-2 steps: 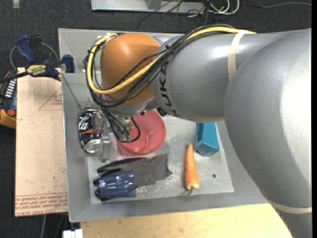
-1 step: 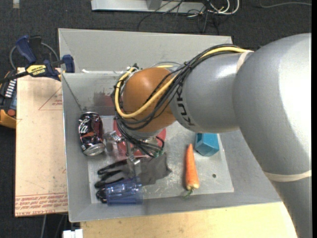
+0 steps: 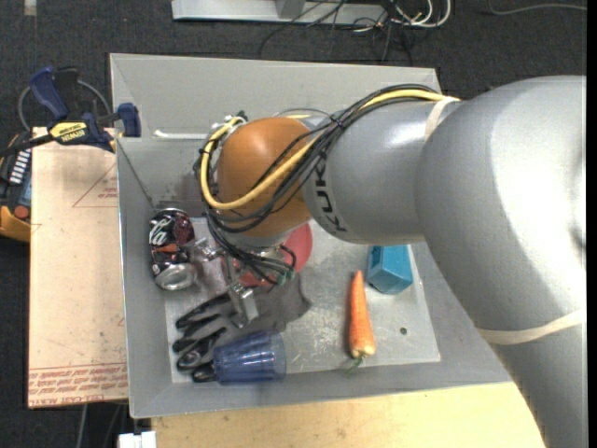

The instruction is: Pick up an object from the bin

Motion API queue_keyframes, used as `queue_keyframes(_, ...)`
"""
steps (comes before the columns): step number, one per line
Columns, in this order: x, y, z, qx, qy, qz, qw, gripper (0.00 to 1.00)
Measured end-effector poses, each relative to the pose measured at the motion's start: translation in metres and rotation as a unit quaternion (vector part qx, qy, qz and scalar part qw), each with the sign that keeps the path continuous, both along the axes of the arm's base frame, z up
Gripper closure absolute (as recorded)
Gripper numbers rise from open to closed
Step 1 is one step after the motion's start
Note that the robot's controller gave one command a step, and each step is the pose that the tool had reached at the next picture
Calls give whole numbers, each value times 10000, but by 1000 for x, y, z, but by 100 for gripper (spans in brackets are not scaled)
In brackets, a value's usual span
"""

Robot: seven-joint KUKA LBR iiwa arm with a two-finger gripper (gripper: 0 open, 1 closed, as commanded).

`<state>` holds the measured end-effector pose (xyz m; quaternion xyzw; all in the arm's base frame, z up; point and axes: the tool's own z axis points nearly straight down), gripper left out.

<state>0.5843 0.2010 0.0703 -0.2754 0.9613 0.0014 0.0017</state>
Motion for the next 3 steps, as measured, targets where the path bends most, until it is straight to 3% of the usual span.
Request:
queue_keyframes(1, -15, -25, 0, 19, -20, -719, 9974, 0)
queue_keyframes(2, 1, 0, 0, 6, -10, -14, 10000, 0)
queue_keyframes(3, -14, -23, 1, 46, -38, -722, 9974, 100)
